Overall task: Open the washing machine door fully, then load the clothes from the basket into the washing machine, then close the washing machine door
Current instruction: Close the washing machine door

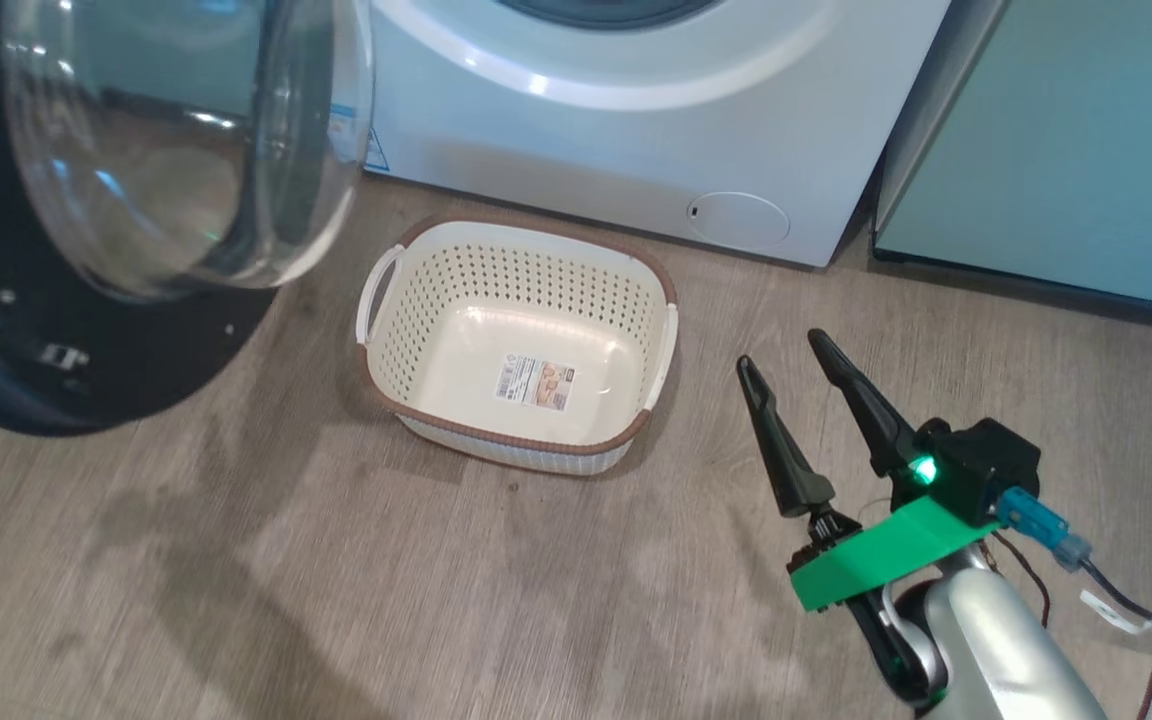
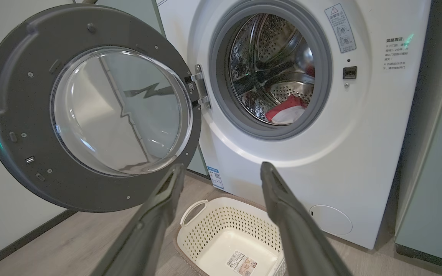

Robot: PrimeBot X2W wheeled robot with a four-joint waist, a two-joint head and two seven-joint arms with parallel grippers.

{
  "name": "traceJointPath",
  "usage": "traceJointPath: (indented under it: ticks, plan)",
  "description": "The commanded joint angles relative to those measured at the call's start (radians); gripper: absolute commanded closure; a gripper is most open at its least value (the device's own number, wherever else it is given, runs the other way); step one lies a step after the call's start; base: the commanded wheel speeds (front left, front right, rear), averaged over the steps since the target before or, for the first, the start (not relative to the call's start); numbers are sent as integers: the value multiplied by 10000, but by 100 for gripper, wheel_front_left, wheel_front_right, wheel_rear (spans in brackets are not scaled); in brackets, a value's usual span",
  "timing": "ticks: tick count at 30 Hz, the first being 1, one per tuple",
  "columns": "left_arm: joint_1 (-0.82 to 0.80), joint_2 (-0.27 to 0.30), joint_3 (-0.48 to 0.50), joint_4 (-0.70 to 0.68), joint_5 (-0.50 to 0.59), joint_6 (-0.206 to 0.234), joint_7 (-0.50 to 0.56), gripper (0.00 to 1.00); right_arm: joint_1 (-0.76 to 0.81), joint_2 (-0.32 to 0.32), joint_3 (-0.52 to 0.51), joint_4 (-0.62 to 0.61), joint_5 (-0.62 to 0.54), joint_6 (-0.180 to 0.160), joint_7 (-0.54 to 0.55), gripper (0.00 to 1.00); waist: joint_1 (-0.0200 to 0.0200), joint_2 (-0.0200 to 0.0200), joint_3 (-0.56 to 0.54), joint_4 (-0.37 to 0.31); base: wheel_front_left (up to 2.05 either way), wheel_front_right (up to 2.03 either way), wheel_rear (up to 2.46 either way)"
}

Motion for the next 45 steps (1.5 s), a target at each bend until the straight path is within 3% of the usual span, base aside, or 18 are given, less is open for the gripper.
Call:
traceJointPath:
  ticks: [1, 13, 29, 35, 45]
  plan:
    - [150, 267, -160, -493, -191, -94, 334, 100, -16, 139, 209, -254, 54, 0, -65, 0, 0, -1, -75, -20, 0, 0, 0]
    - [1466, -945, -706, -2511, -1501, -95, 2223, 100, 209, 145, 160, -173, 248, 0, -65, 0, 0, -1, -426, -303, 0, 0, 0]
    - [3158, -3036, -1185, -4855, -2729, -10, 4304, 100, 223, 146, 119, -169, 172, 0, -65, 0, 0, -1, -353, -1247, 0, 0, 0]
    - [3571, -3265, -1572, -5156, -3716, 101, 4733, 100, 151, 146, 121, -183, 182, 0, -65, 0, 0, -1, -190, -1755, 0, 0, 0]
    - [4095, -3274, -3554, -4936, -6189, 17, 3689, 100, 114, 146, 60, -146, 82, 0, -65, 0, 0, -1, -43, -2978, 0, 0, 0]
